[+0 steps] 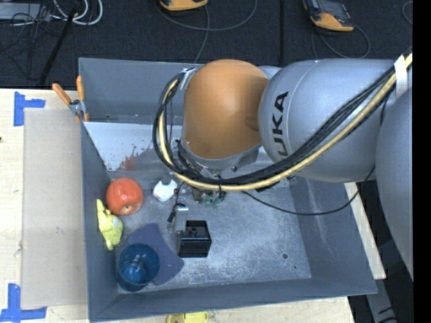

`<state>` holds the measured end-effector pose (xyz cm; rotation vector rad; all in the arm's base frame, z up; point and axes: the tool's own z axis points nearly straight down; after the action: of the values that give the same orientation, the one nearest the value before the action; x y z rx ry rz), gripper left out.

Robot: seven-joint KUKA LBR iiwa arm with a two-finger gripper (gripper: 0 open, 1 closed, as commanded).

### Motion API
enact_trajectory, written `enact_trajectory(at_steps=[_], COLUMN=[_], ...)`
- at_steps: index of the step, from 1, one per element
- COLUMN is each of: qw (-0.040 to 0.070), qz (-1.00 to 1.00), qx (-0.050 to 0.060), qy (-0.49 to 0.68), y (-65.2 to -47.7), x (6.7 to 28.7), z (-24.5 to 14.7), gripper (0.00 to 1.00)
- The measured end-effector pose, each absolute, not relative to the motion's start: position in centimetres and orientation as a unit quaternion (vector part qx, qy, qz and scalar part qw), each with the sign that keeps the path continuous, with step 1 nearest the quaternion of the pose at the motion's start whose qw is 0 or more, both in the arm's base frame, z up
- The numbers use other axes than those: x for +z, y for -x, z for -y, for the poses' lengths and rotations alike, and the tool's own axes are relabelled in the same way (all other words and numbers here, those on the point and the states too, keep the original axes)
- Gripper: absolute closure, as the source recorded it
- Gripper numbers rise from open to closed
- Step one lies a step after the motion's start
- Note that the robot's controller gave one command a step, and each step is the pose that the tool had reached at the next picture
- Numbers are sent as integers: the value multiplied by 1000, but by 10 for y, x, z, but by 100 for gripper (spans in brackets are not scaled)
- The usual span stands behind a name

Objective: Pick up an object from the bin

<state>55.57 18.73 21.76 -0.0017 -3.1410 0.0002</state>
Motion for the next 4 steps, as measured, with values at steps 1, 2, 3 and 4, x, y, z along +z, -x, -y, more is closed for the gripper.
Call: enact_trajectory(at_steps=[1,2,3,4], qw=[-2,0,0,0], qz=[999,991,992,994], qx=[-1,0,-1,0], qy=[-33,-136,-125,-106], y=[-533,-511,-529,-565], x=[169,123,108,107], z=[-161,-157,-115,-97], gripper=[0,0,0,100])
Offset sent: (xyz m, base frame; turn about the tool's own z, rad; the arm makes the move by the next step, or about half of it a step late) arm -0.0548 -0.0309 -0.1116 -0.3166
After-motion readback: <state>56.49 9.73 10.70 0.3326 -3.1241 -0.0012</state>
